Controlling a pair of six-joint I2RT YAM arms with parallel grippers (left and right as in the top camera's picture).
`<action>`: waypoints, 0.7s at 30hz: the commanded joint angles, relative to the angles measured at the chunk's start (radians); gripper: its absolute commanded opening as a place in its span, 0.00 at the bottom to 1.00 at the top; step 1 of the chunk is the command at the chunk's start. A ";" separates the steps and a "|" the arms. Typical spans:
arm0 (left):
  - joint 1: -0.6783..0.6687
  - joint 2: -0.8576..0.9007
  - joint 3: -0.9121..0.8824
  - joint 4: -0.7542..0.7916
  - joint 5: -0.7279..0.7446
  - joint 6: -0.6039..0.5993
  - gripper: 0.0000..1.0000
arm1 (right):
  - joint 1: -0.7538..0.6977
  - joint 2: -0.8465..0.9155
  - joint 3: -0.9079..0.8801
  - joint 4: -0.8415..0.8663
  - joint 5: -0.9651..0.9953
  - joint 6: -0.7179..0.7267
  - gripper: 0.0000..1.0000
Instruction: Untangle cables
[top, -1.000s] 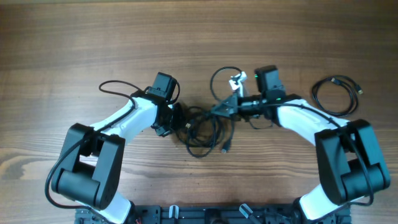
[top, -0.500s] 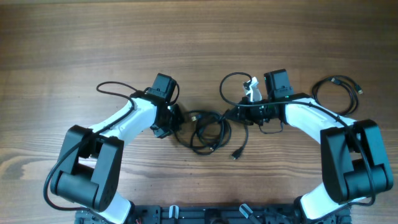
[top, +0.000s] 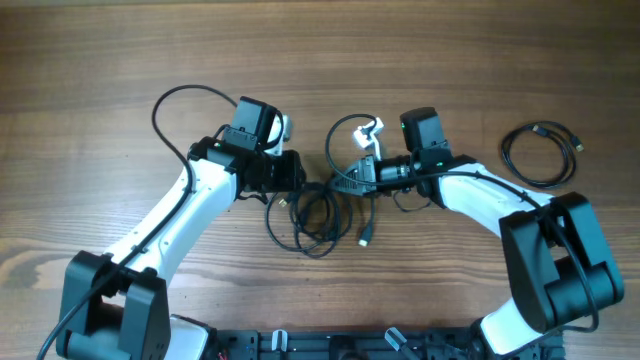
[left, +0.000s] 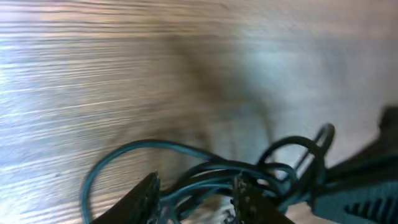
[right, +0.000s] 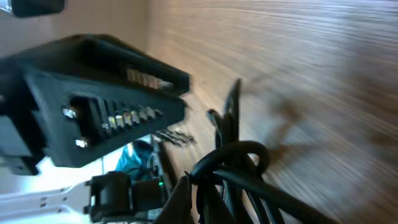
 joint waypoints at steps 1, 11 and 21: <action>-0.008 0.016 0.006 0.000 0.117 0.170 0.35 | 0.018 -0.022 -0.002 0.061 -0.132 0.063 0.04; 0.019 0.028 0.006 -0.045 0.298 0.466 0.42 | 0.018 -0.022 -0.002 0.065 -0.092 0.068 0.04; 0.039 0.085 0.004 0.047 -0.035 0.094 0.38 | 0.097 -0.010 -0.002 0.051 0.399 0.281 0.21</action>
